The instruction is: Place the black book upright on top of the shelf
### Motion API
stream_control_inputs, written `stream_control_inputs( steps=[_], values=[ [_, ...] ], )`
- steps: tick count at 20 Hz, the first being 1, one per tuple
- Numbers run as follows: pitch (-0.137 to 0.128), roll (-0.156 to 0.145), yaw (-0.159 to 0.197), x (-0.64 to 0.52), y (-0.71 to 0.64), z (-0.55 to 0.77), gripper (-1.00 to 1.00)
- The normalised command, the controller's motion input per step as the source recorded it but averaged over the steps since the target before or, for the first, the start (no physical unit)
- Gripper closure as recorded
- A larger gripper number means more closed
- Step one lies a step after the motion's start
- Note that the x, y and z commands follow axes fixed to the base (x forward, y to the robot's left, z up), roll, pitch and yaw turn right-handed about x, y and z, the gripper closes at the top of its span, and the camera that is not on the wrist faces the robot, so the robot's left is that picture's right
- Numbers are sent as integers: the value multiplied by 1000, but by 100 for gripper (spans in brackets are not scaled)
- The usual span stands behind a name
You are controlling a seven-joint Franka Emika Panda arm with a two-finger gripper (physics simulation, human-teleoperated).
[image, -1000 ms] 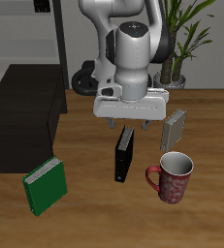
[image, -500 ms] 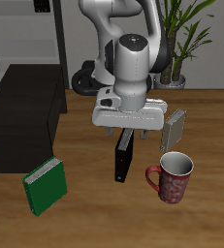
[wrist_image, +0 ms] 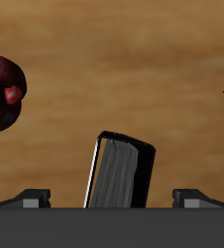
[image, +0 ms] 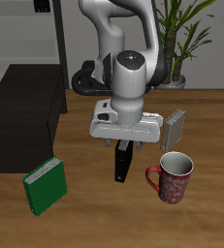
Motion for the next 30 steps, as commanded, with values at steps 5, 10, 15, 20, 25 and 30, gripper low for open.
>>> stream_control_inputs(
  steps=[5,10,15,20,25,30],
  values=[
    [21,6,-1,23,-8,-136,100],
    [-2,-1,-14,-11,-53,75,100],
    [-37,10,9,-98,-67,317,100],
    [-49,13,27,-194,-132,572,100],
    [-24,2,0,-209,-202,554,100],
    [-22,-11,6,-239,-323,580,100]
  ],
)
